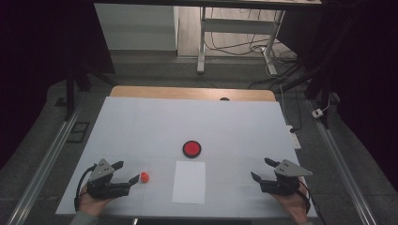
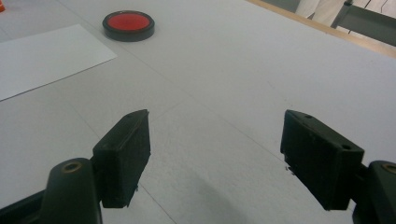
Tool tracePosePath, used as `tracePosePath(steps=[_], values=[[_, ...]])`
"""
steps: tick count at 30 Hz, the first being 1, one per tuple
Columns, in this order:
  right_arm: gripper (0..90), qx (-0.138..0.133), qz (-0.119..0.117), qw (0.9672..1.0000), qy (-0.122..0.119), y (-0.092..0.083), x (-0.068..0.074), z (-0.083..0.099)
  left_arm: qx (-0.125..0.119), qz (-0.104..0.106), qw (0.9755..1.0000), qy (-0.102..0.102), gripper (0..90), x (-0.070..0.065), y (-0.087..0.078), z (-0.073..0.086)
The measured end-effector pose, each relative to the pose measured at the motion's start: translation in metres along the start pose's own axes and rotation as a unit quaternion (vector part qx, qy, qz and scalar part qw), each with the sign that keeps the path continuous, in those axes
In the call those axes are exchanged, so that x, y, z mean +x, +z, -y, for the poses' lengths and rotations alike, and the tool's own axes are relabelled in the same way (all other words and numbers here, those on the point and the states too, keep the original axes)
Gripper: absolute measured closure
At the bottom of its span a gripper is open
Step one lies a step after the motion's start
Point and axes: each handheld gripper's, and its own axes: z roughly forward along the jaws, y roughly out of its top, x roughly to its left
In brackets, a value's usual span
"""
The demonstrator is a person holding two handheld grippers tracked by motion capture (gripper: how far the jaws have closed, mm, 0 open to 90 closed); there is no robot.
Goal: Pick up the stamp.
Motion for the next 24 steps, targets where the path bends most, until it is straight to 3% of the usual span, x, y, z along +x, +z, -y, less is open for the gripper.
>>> tracePosePath(steps=[24], values=[[27.3, 0.010, 0.001, 0.9999, 0.004, 0.0046, -0.0016, 0.0024, -0.001, 0.003, 1.0000, 0.001, 18.1, -0.0016, -0.0018, 0.0001]])
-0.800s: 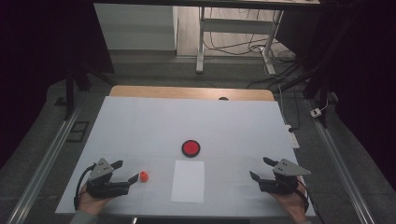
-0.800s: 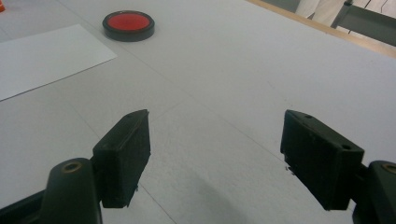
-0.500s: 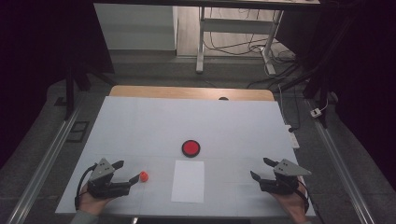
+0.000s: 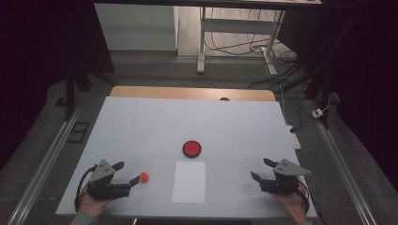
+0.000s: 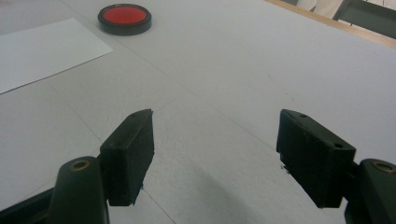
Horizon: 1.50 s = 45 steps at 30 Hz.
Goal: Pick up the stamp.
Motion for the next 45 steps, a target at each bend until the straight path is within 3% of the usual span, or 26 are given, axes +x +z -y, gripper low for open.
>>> tracePosePath(steps=[21, 29, 45], values=[[28.3, 0.006, -0.005, 1.0000, 0.001, 0.006, 0.003, 0.001, -0.005, 0.025, 0.9995, 0.020, 19.5, -0.009, 0.001, -0.016], [28.4, 0.007, -0.005, 1.0000, 0.001, 0.005, 0.002, 0.001, 0.013, 0.032, 0.9991, 0.024, 20.7, -0.013, 0.012, -0.019], [28.6, 0.010, -0.005, 0.9999, 0.001, 0.007, 0.003, 0.001, 0.060, 0.027, 0.9972, 0.036, 26.3, -0.013, 0.035, -0.015]])
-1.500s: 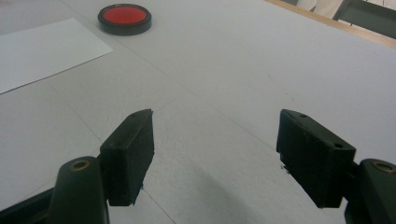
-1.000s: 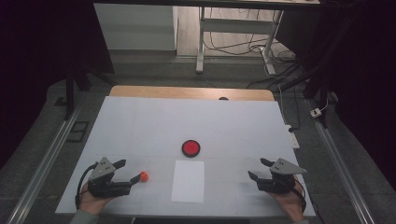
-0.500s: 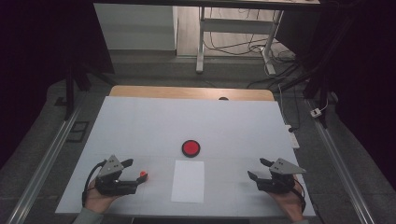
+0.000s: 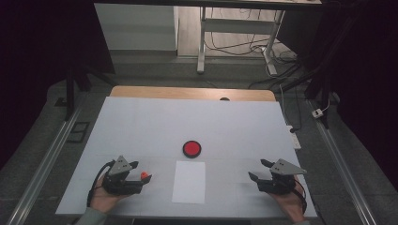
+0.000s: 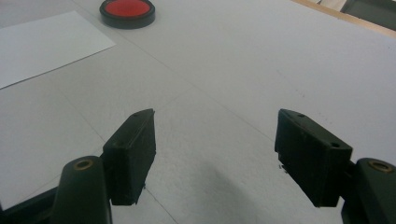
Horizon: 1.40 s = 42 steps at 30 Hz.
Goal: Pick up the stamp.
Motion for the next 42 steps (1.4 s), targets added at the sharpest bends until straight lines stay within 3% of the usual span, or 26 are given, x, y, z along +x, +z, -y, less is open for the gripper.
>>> tracePosePath(steps=[10, 21, 29, 36, 42], values=[[28.7, 0.002, 0.000, 1.0000, 0.000, 0.000, 0.000, 0.001, 0.024, 0.005, 0.9997, 0.009, 39.8, 0.001, 0.009, 0.004], [28.8, 0.003, 0.000, 1.0000, 0.001, 0.001, 0.000, 0.001, 0.032, 0.008, 0.9994, 0.012, 52.0, 0.002, 0.011, 0.006], [28.8, 0.004, 0.000, 1.0000, 0.000, 0.001, 0.000, 0.001, 0.036, 0.009, 0.9991, 0.018, 65.7, 0.002, 0.013, 0.007], [28.9, 0.003, 0.000, 1.0000, -0.001, 0.001, 0.000, 0.001, 0.034, 0.003, 0.9993, 0.017, 72.1, 0.003, 0.011, 0.006], [28.9, 0.001, 0.001, 1.0000, -0.002, 0.000, 0.000, 0.001, 0.013, 0.005, 0.9999, 0.006, 72.4, 0.005, 0.005, 0.005]])
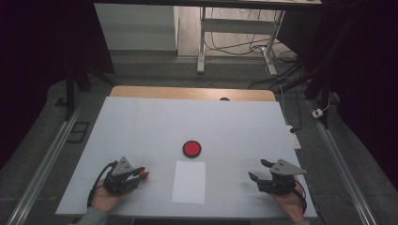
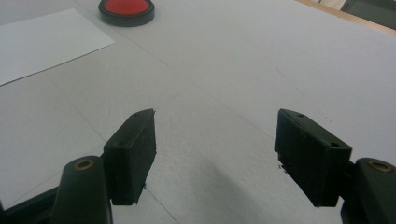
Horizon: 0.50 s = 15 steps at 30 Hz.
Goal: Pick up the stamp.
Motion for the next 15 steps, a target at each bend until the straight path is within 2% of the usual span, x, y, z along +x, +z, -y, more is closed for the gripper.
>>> tracePosePath(steps=[9, 15], values=[[29.0, -0.002, 0.000, 1.0000, 0.002, 0.0002, 0.0004, -0.0001, -0.025, 0.010, 0.9995, -0.018, 72.4, 0.0043, -0.0058, -0.0013], [29.1, 0.000, 0.001, 1.0000, 0.000, 0.0004, 0.0010, -0.0004, -0.034, 0.005, 0.9990, -0.028, 72.4, 0.0062, -0.0088, -0.0027]])
